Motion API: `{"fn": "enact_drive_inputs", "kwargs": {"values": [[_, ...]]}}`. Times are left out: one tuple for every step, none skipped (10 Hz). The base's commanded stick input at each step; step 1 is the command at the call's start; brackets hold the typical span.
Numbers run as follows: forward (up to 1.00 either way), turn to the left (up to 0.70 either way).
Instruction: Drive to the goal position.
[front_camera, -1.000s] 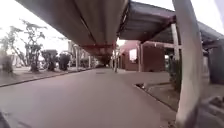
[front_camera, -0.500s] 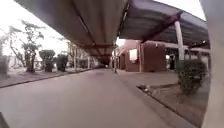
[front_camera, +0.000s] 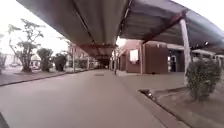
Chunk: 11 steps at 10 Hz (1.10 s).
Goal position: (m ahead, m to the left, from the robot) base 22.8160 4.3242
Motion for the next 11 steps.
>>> {"fn": "enact_drive_inputs", "kwargs": {"values": [[0.7,0.35],[0.7,0.0],[0.7,0.0],[0.7,0.0],[0.7,0.0],[0.7,0.0],[0.7,0.0],[0.7,0.0],[0.7,0.0],[0.7,0.0],[0.7,0.0]]}}
